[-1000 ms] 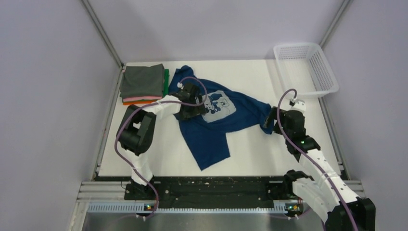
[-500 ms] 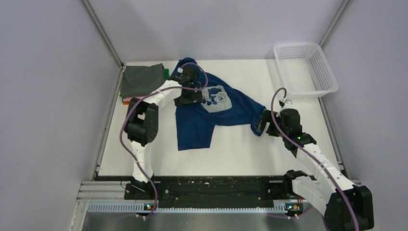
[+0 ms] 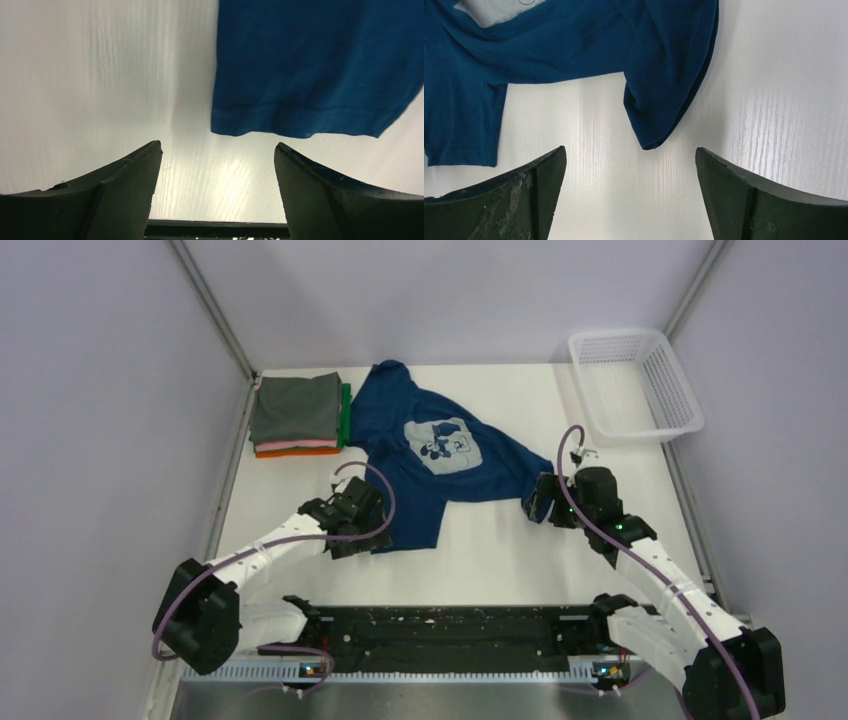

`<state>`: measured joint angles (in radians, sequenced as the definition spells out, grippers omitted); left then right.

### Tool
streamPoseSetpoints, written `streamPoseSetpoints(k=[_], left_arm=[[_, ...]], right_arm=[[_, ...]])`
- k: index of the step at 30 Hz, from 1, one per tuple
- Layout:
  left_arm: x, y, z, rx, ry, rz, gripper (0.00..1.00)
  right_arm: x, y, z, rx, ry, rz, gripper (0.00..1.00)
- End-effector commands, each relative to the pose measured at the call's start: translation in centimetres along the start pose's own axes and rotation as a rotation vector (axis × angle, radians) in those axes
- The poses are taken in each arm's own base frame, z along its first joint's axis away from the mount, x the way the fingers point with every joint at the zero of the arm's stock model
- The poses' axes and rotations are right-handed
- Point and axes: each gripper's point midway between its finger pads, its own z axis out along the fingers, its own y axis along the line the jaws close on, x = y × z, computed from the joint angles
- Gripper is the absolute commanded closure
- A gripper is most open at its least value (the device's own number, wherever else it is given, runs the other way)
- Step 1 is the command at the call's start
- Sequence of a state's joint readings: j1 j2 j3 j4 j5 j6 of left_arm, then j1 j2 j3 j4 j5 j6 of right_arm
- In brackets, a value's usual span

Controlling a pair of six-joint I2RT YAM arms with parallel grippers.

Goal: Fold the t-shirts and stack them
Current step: Flatten out the tshirt

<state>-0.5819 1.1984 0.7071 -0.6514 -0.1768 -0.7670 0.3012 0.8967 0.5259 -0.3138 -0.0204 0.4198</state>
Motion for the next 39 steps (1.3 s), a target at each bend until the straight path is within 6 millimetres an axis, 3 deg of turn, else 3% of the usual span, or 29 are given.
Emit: streamPoseSetpoints(k=[1, 9, 13, 19, 28, 31, 33, 35, 39], left_arm=[[-0.1, -0.2, 0.4, -0.012, -0.029, -0.149, 0.16], [0.5, -0.5, 1.8, -0.054, 0.026, -0.22, 0.24], [-0.1, 0.7, 2.2, -0.164, 0.001, -0.277, 0.28], [-0.6, -0.1, 2.9, -0.173, 0.017, -0.287, 0.37], [1.6, 0.1, 4.6, -0.238, 0.133, -0.265, 0.48], [1.9, -0.1, 5.1, -0.234, 0.147, -0.262, 0.61], [1.9, -0.4, 5.3, -0.23, 0.155, -0.258, 0.75], [1.9, -0.7, 5.4, -0.225, 0.163, -0.252, 0.96], [2.0, -1.1, 5.6, -0.209, 0.178, -0.227, 1.0]], right_arm=[[-1.8, 0.3, -0.6, 0.014, -0.056, -0.006, 0.02], [-1.5, -0.3, -0.4, 0.044, -0.048, -0.003, 0.02], [-1.4, -0.4, -0.3, 0.049, -0.044, -0.003, 0.02], [-1.3, -0.5, -0.1, 0.056, -0.039, -0.003, 0.02], [-1.0, -1.0, 0.1, 0.078, -0.033, -0.003, 0.02], [-1.0, -1.0, 0.2, 0.079, -0.028, -0.003, 0.02], [-1.0, -1.0, 0.2, 0.08, -0.026, -0.003, 0.02], [-0.9, -1.0, 0.2, 0.082, -0.026, -0.003, 0.02], [-0.8, -1.1, 0.3, 0.086, -0.019, -0.005, 0.02]])
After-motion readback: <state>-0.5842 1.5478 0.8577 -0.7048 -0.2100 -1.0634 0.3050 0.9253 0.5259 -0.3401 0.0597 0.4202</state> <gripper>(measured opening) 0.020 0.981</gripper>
